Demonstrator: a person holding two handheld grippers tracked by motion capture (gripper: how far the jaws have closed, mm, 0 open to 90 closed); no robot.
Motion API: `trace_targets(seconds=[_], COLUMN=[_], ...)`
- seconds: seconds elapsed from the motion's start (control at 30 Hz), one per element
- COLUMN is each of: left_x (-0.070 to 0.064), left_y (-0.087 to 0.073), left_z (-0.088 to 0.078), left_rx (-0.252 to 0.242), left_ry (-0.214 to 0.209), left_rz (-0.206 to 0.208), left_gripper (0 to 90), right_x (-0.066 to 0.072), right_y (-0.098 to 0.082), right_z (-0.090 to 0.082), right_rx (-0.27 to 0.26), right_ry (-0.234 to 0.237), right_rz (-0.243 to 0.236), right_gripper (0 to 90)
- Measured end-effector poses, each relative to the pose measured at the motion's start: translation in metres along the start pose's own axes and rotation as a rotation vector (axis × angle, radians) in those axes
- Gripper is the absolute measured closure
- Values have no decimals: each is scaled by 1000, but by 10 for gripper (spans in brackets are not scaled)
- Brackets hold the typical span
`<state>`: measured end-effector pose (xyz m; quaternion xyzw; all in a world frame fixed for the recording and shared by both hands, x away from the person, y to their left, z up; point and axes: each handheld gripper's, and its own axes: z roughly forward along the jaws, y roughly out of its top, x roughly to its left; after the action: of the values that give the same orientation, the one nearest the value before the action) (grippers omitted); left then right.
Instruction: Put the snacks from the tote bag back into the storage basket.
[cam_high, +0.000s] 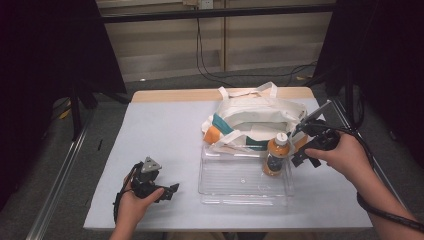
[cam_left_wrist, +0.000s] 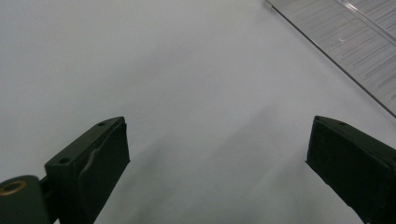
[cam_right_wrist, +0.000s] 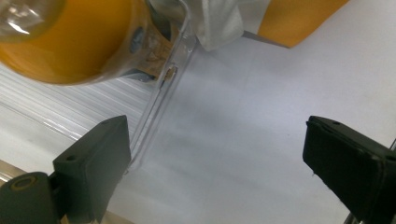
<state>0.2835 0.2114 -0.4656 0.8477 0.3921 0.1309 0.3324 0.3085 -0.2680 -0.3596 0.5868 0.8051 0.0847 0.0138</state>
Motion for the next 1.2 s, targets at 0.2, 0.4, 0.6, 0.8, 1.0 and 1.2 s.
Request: trace_targets(seconds=[0.2,0.4,0.6,0.8,1.0,1.2], left_x=[0,0,0,0,0,-2], left_y=[0,0,-1,-1,-2,-2], left_z=[-1,-1,0,-1,-1,0], left_rx=[23,19,13,29,30,30], left_ry=[-4,-4,-1,-1,0,2], left_rz=[15,11,6,17,20,14], left_gripper=[54,54,54,54,54,54], right_x=[-5,-12,-17,-20,-23,-24], right_y=[-5,-11,-17,-22,-28,-33], right_z=[6,11,17,22,28,34], right_rx=[9,-1,0,-7,-19,-30], right_ry=[-5,0,4,1,17,13], right_rz=[13,26,35,42,52,56], right_gripper=[73,74,74,74,75,76])
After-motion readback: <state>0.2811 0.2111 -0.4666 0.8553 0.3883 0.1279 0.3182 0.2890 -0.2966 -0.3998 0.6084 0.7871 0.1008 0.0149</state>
